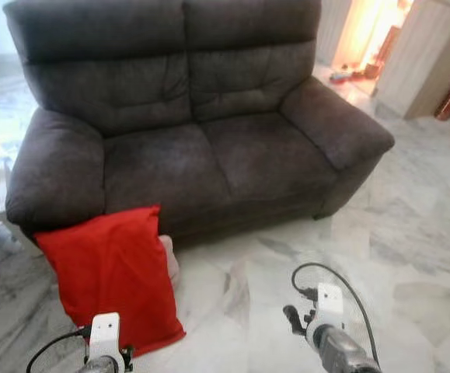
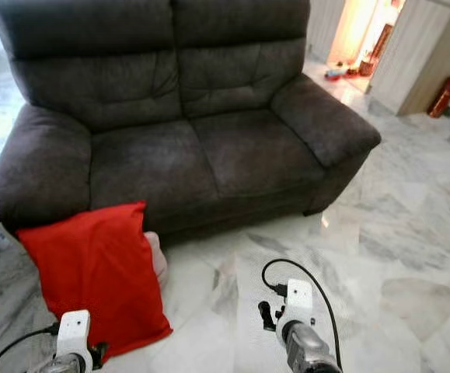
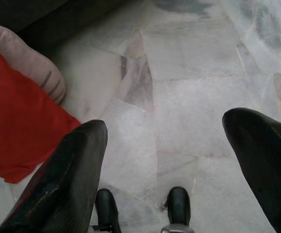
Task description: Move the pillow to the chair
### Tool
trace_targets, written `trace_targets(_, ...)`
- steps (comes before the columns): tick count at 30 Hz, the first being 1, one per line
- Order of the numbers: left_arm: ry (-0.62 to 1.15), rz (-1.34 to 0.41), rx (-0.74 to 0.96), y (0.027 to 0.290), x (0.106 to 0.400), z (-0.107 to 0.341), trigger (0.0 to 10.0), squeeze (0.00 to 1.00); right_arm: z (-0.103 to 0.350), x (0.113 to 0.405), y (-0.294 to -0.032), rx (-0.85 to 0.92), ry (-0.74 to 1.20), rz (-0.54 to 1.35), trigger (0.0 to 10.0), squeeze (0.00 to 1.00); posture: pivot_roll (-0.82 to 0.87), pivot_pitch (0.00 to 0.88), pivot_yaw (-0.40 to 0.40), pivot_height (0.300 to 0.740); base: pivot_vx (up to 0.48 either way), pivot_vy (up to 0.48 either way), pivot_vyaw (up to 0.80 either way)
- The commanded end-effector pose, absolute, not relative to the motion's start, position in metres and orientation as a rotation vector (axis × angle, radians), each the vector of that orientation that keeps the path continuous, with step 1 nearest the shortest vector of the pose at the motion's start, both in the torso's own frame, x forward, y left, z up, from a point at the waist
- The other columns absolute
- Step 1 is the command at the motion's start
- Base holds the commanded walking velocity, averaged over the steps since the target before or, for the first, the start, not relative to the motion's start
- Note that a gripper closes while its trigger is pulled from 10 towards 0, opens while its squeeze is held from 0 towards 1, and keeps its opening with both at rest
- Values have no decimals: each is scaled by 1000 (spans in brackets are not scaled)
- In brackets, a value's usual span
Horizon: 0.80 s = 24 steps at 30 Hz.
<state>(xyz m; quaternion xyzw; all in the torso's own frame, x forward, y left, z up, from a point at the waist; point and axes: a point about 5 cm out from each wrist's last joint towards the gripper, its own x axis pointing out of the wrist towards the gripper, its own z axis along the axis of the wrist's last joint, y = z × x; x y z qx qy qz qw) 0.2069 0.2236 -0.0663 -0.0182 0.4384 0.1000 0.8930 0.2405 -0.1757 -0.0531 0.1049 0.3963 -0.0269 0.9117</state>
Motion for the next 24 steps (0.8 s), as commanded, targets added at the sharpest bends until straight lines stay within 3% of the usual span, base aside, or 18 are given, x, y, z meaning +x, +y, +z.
trace_targets(1,926,218,-53,224,204,-68,10000,0,-52,242,-176,224,808,-61,10000,0,36,0,-23,740,0,0,0)
trace_targets(5,926,219,-53,224,204,-68,10000,0,-50,244,-177,193,792,-50,10000,0,34,0,-22,740,0,0,0)
trace_targets(12,922,223,-58,224,204,-68,10000,0,-50,244,-177,180,796,-44,10000,0,32,0,-24,740,0,0,775)
trace_targets(24,923,219,-66,223,203,-69,10000,0,-51,243,-178,169,804,-41,10000,0,33,0,-26,740,61,0,0)
